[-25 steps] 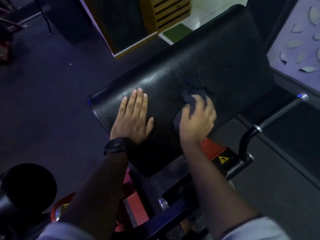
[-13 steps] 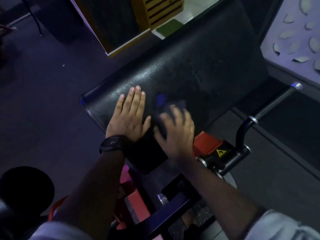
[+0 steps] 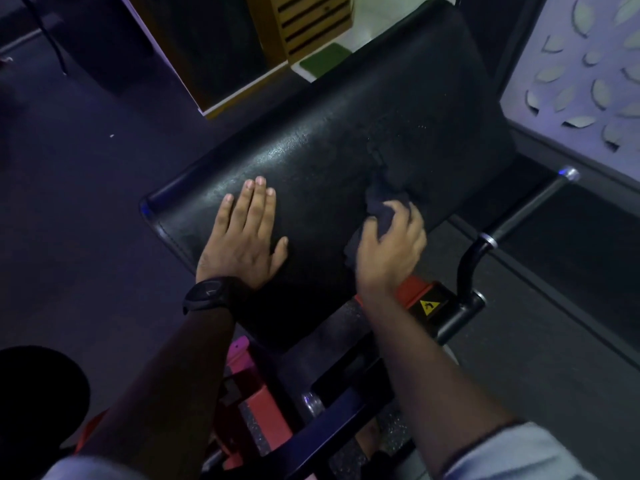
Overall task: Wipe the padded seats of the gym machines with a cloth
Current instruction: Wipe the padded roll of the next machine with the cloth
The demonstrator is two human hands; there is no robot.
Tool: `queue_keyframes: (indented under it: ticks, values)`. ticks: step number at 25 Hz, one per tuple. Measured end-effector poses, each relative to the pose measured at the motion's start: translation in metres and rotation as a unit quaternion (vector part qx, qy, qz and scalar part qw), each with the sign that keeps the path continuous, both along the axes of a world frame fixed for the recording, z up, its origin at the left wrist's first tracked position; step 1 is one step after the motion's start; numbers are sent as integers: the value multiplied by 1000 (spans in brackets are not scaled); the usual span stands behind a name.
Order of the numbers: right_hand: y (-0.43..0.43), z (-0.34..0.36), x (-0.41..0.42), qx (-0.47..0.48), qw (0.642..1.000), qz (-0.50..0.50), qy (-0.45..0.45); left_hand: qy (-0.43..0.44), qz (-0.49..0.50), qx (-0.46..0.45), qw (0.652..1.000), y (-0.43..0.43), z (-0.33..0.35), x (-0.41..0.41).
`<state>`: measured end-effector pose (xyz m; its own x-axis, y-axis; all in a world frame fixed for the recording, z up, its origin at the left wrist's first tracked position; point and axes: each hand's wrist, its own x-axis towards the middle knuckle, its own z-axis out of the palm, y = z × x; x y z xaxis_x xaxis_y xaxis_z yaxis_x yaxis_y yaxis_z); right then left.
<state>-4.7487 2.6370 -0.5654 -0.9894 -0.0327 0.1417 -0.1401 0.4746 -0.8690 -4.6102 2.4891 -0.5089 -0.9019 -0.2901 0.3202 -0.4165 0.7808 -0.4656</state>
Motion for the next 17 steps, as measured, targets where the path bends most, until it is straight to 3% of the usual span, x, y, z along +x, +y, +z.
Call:
queue_keyframes:
  ticks: [1, 2, 4, 5, 7, 8, 9, 10, 11, 12, 13, 15, 16, 17]
  values:
    - [-12, 6, 15, 24, 1000, -18, 3, 1, 1, -2, 1000, 0, 0, -1]
    - [-16, 6, 22, 80, 991, 45, 100, 1, 3, -1, 1000, 0, 0, -1]
    - [-3, -9, -3, 143, 915, 239, 293, 1, 1, 0, 1000, 0, 0, -2]
    - [0, -8, -23, 126, 918, 236, 292, 0, 3, -3, 1000, 0, -1, -2]
    - [-10, 10, -38, 22, 991, 83, 101, -4, 8, -6, 1000, 0, -1, -1]
    - [-22, 23, -25, -1, 1000, 11, 19, -5, 8, -7, 1000, 1, -1, -1]
    - [-33, 28, -11, 38, 998, 14, 47, -5, 7, -11, 1000, 1, -1, -1]
    - [-35, 25, -5, 100, 973, 99, 184, -6, 8, -13, 1000, 1, -1, -1]
    - [-29, 18, -13, 132, 915, 214, 314, -7, 8, -13, 1000, 1, 0, -2]
    - [-23, 14, -35, 136, 873, 283, 373, -7, 11, -13, 1000, 1, -1, -2]
    - [-22, 18, -54, 113, 885, 277, 357, -6, 13, -14, 1000, 1, 0, -2]
    - [-32, 39, -62, 19, 984, 109, 143, -7, 15, -17, 1000, 2, 0, -2]
    - [-42, 46, -49, 25, 995, 48, 83, -8, 14, -17, 1000, 2, 0, -1]
    - [-51, 45, -36, 71, 984, 69, 147, -8, 13, -16, 1000, 2, 0, -1]
